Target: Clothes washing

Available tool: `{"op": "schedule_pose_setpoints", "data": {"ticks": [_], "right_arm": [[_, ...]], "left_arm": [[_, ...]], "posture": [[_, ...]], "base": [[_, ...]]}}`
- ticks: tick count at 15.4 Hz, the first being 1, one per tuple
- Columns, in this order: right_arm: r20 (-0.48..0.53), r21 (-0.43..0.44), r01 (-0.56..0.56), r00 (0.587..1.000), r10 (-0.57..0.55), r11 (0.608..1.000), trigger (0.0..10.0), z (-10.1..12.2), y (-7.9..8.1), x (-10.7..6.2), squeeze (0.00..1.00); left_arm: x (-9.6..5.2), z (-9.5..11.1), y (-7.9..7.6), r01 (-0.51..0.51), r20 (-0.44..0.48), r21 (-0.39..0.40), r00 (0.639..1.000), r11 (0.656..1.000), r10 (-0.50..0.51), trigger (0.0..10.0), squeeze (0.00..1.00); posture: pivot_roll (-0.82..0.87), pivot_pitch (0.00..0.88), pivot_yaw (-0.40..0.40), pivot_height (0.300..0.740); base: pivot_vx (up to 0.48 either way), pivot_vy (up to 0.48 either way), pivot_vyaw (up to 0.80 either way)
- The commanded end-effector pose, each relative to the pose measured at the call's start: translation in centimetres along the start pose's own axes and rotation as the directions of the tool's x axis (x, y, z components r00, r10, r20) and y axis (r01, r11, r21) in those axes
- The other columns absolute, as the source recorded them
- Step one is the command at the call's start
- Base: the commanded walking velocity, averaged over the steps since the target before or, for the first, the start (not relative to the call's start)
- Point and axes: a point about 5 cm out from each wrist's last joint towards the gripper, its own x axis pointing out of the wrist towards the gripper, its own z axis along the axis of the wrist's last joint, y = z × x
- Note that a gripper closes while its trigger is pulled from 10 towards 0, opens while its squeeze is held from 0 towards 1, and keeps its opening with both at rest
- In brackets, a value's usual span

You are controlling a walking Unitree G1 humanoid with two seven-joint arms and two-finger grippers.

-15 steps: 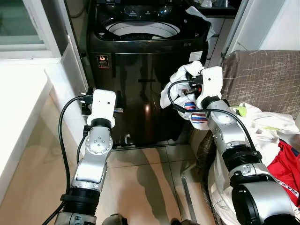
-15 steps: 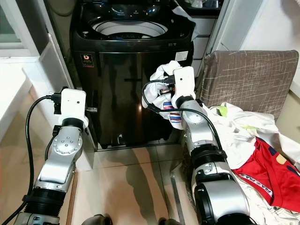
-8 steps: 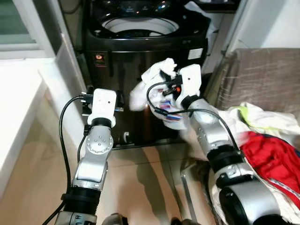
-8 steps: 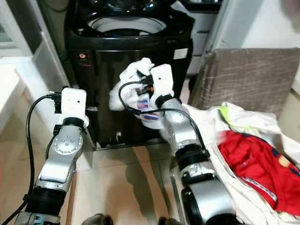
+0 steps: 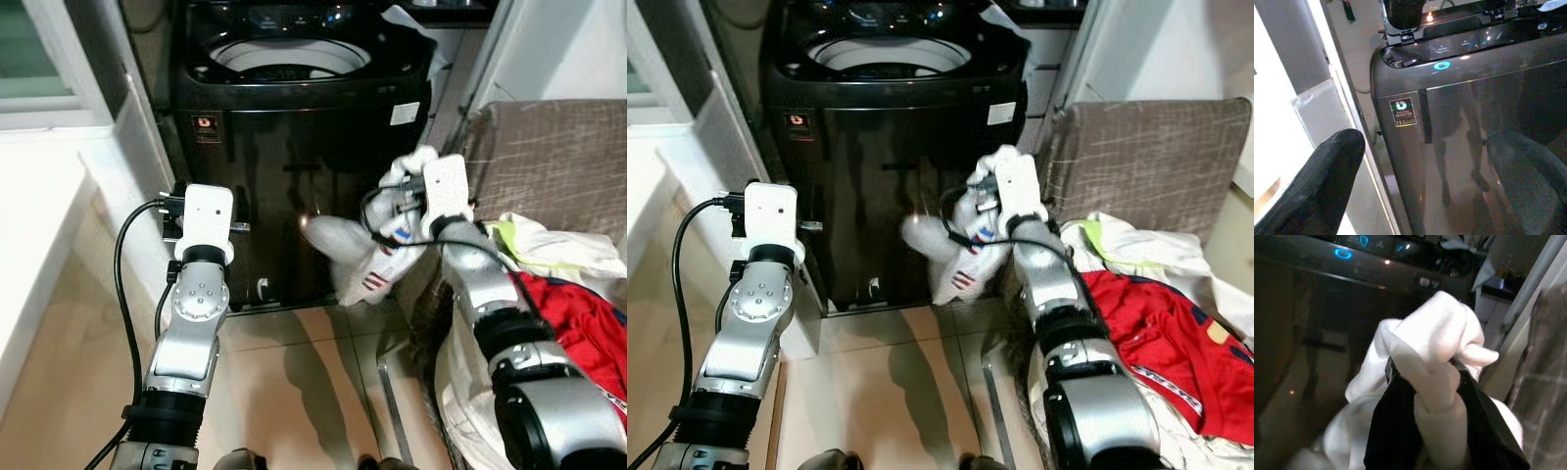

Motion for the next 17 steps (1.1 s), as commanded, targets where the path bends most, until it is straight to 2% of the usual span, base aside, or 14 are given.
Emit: {"op": "schedule_pose_setpoints", "data": {"ticks": [1, 4, 6, 10, 13, 17], "right_arm": [[0.056, 0.03, -0.016, 0.998, 0.014, 0.999, 10.0, 1.2, 0.3, 0.2, 0.0], [0.08, 0.056, -0.074, 0.994, 0.07, 0.996, 10.0, 1.6, 1.1, 0.4, 0.0], [0.066, 0.04, -0.085, 0.994, 0.082, 0.996, 10.0, 1.5, 1.2, 0.4, 0.0], [0.055, 0.035, -0.063, 0.997, 0.061, 0.997, 10.0, 1.1, 1.1, 0.4, 0.0], [0.109, 0.041, -0.012, 0.994, 0.007, 0.999, 10.0, 2.4, 0.4, 0.8, 0.0], [0.118, 0.056, -0.034, 0.993, 0.027, 0.998, 10.0, 2.7, 0.8, 1.1, 0.0]], "left_arm": [[0.0, 0.4, 0.0, -0.007, 0.021, 0.002, 1.0, 1.0, 0.007, 10.0, 0.0], [0.1, 0.6, 0.2, -0.007, 0.031, -0.06, 0.999, 0.998, 0.009, 10.0, 0.0], [0.2, 0.7, 0.0, -0.005, 0.034, -0.063, 0.999, 0.998, 0.007, 10.0, 0.0], [0.0, 0.7, -0.5, 0.023, 0.03, -0.032, 0.999, 0.999, -0.022, 10.0, 0.0], [0.2, 1.1, -0.6, 0.054, 0.058, -0.01, 0.997, 0.998, -0.054, 10.0, 0.0], [0.4, 1.4, -0.2, 0.063, 0.078, -0.001, 0.995, 0.998, -0.063, 10.0, 0.0]], "posture": [[-0.02, 0.003, -0.033, 0.74], [-0.02, 0.0, -0.041, 0.74], [-0.02, 0.0, -0.049, 0.74], [-0.01, 0.0, -0.06, 0.74], [0.0, 0.0, -0.061, 0.74], [0.02, 0.0, -0.057, 0.74]], "base": [[0.0, 0.0, 0.0], [0.092, 0.0, 0.0], [0.444, 0.0, 0.55], [0.48, 0.0, 0.51], [0.48, 0.0, 0.0], [0.48, 0.0, 0.0]]}}
